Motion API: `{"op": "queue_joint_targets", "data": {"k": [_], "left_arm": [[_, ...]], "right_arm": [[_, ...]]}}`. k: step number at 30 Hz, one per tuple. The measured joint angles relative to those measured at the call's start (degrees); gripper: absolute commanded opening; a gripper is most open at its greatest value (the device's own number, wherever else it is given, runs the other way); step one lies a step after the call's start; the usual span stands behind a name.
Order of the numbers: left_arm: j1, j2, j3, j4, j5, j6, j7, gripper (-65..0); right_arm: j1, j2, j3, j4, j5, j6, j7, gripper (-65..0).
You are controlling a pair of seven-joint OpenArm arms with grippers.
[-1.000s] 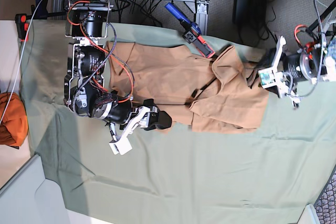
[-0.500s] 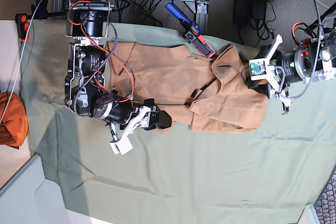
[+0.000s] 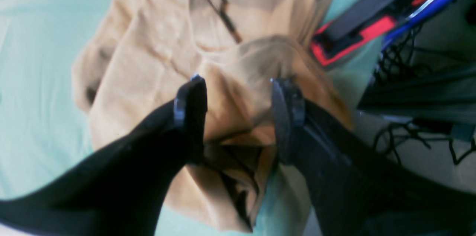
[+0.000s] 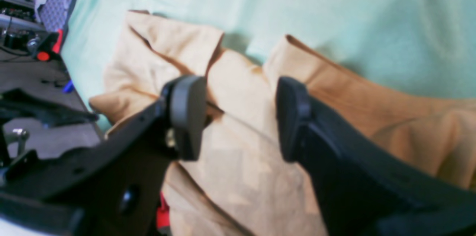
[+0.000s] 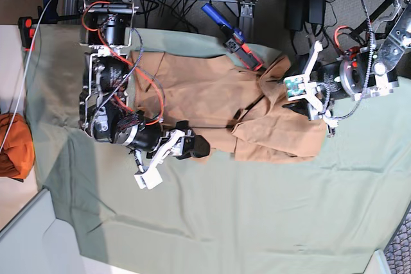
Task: Fold the T-shirt properly
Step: 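Carry the hem with the left gripper over the shirt toward the collar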
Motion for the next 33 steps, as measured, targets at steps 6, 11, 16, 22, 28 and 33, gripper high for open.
{"op": "queue_joint_targets", "data": {"k": [6, 11, 16, 22, 28, 33], "left_arm": [[-0.39, 0.04, 0.00, -1.84, -0.83, 0.00, -0.81, -33.1], [-0.39, 0.72, 0.00, -1.84, -0.85, 0.02, -0.87, -33.1], [-0.55, 2.25, 0.68, -2.34, -1.29, -0.17, -0.90, -33.1], [-2.49, 2.73, 0.63, -7.23, -2.10, -0.17, -0.90, -33.1], [-2.78, 3.87, 0.66, -8.22, -2.78, -0.17, -0.92, -33.2], [-2.78, 3.82, 0.66, -8.24, -5.70, -0.17, -0.85, -36.1]], "right_arm": [[0.00, 0.00, 0.00, 0.00, -0.07, 0.00, 0.02, -34.0], [0.00, 0.02, 0.00, 0.00, -0.07, 0.00, 0.02, -34.0], [0.00, 0.02, 0.00, 0.00, -0.07, 0.00, 0.02, -34.0], [0.00, 0.00, 0.00, 0.00, 0.17, 0.02, 0.07, -34.0], [0.00, 0.02, 0.00, 0.00, 0.07, 0.00, 0.04, -34.0], [0.00, 0.02, 0.00, 0.00, 0.11, 0.02, 0.02, -34.0]]}}
